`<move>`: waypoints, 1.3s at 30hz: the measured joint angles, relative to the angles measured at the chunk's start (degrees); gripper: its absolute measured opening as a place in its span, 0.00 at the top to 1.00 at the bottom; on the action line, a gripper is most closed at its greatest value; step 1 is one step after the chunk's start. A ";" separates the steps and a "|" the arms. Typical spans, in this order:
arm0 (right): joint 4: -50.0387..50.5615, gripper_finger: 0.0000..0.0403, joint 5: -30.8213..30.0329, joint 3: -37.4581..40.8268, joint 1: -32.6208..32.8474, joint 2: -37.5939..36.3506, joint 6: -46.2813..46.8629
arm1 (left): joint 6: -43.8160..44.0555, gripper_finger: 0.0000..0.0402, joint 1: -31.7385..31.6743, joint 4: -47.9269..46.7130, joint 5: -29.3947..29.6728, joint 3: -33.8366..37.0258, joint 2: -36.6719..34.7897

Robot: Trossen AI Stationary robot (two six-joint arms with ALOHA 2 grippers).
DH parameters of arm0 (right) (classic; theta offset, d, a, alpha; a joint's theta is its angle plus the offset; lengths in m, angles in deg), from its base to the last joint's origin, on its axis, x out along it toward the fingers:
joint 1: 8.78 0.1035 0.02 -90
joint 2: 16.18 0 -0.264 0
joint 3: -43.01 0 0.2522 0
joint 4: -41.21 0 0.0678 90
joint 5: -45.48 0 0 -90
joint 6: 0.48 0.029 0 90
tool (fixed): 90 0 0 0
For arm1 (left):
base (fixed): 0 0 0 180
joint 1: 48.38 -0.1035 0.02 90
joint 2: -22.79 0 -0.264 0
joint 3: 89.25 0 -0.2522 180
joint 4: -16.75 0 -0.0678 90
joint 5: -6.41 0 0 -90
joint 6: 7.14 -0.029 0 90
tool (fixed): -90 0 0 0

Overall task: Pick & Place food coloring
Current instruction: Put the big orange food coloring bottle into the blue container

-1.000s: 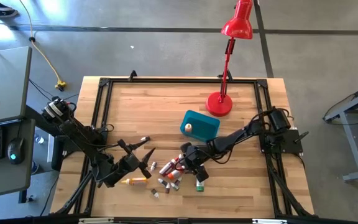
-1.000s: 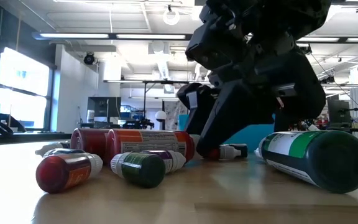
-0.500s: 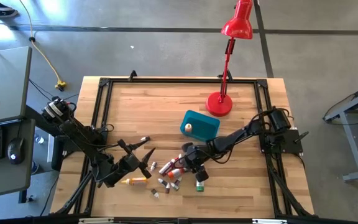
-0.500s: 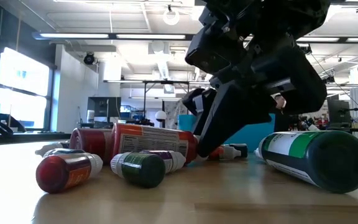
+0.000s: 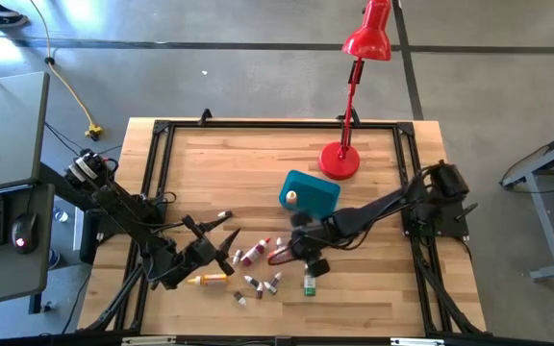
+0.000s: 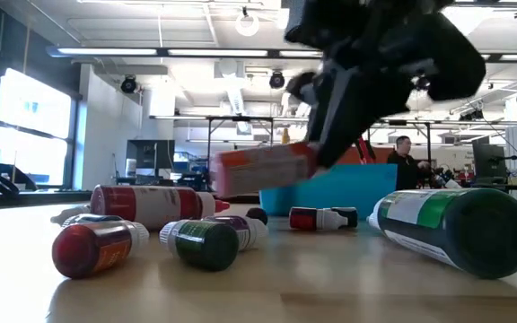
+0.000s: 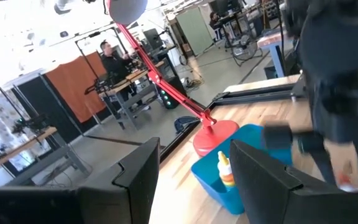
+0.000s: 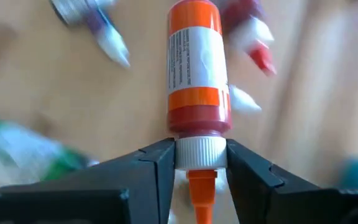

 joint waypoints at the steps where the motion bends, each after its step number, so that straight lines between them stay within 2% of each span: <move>1: 5.25 0.71 -3.09 -2.13 0.41 -0.51 -0.79 | -0.59 0.53 0.00 0.02 0.01 0.00 0.00; 5: 28.24 0.70 -18.16 -11.65 1.72 -1.21 -3.63 | -0.76 0.53 0.00 0.02 0.06 0.02 0.00; 8: 40.14 0.70 -26.74 -16.36 1.51 -1.14 -3.58 | -0.83 0.53 0.00 0.02 0.07 0.02 0.00; 11: 47.76 0.71 -30.83 -18.75 -0.18 -1.16 -4.19 | -0.83 0.53 0.00 0.02 0.09 0.02 0.00; 16: 53.25 0.70 -36.52 -17.18 -4.41 -1.12 -12.96 | -0.84 0.53 0.00 0.02 0.09 0.02 0.00; 21: 50.55 0.70 -45.53 -13.59 -7.94 -1.12 -28.59 | -0.83 0.53 -0.01 0.02 0.12 0.02 0.00; 27: 39.90 0.71 -42.93 -8.27 -10.17 -1.10 -47.15 | -0.85 0.53 0.00 0.01 0.24 0.02 0.00; 33: 25.99 0.70 -47.48 -2.58 -10.47 -1.05 -63.50 | -0.85 0.53 0.00 0.02 0.24 0.02 0.00; 39: 17.67 0.70 -46.40 1.26 -10.44 -1.05 -76.23 | -2.41 0.53 0.00 0.00 0.43 0.02 0.00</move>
